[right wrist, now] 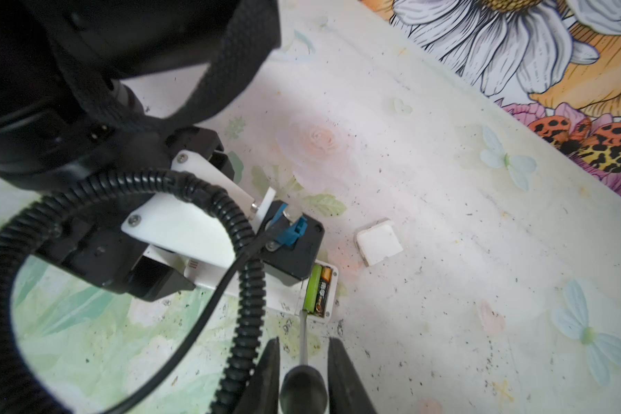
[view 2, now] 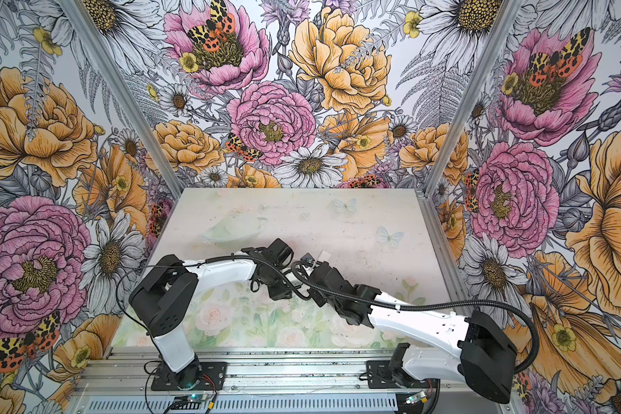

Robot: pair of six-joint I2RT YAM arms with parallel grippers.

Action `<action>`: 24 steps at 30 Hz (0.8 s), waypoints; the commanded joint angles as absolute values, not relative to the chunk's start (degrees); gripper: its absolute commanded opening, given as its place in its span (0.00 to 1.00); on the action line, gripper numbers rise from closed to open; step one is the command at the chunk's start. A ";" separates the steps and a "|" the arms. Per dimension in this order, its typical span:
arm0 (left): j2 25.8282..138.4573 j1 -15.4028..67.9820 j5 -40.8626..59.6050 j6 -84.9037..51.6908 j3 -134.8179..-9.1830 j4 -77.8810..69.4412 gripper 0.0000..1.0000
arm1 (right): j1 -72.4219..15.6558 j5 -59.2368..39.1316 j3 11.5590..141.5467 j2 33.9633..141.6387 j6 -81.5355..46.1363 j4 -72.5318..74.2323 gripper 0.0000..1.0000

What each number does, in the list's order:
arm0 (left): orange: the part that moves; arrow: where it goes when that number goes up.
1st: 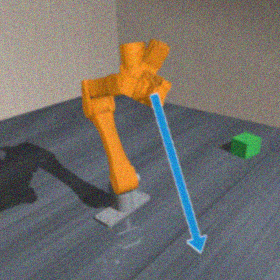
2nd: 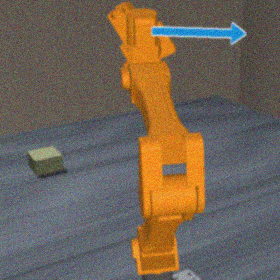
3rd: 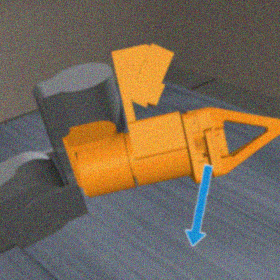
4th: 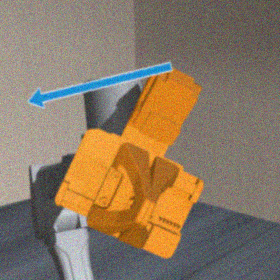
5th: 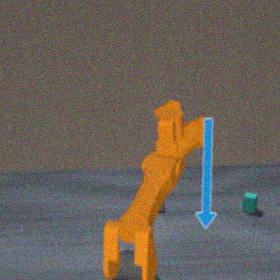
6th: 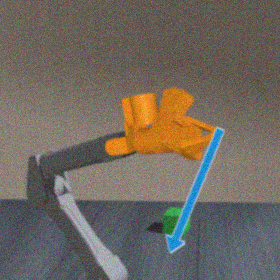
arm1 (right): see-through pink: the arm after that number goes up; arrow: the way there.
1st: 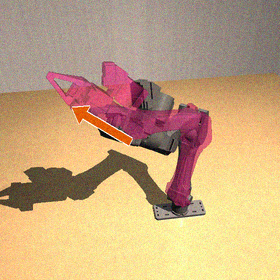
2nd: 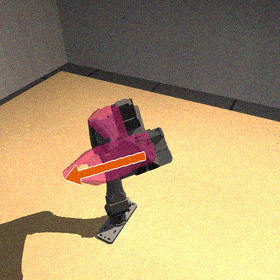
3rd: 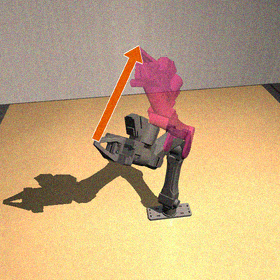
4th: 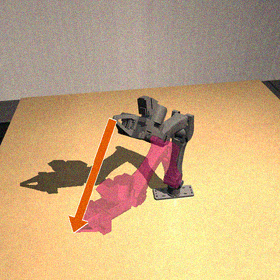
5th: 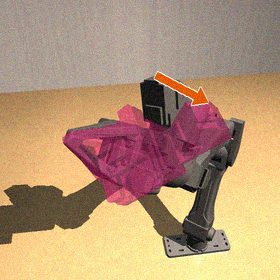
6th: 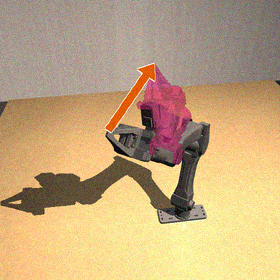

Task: Unload the batteries from the remote control

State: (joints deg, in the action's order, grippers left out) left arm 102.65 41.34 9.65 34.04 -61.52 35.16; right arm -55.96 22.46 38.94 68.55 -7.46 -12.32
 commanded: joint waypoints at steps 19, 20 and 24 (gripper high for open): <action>103.00 39.17 16.81 34.07 -64.35 37.35 0.00 | -62.38 39.81 22.32 75.78 -11.83 23.53 0.00; 102.84 38.88 17.57 33.85 -64.49 37.39 0.00 | -62.13 38.62 21.30 75.54 -12.46 25.24 0.00; 102.70 37.43 20.24 33.23 -65.13 37.98 0.00 | -60.69 36.21 18.96 74.90 -15.12 28.38 0.00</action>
State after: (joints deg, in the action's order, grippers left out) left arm 102.67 38.00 12.49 33.80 -63.44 35.99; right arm -61.78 40.29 21.69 73.76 -11.60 30.61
